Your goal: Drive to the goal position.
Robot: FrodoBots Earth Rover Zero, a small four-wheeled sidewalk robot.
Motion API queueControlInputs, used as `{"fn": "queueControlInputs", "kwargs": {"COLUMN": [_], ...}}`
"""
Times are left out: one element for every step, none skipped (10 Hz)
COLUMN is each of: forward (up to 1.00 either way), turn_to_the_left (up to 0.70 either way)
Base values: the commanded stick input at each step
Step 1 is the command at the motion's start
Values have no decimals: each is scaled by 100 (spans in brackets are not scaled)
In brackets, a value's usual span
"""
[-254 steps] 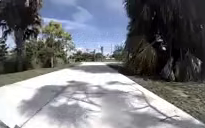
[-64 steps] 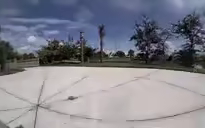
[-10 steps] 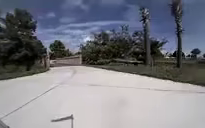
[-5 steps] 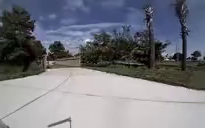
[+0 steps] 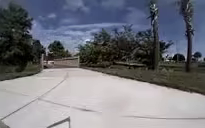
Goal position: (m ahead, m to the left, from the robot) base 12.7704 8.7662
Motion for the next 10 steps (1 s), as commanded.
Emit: {"fn": "queueControlInputs", "kwargs": {"forward": [85, 85, 85, 85, 85, 85, 85, 85, 85, 85], "turn_to_the_left": [0, 0, 0, 0, 0, 13, 32, 34, 34, 34]}}
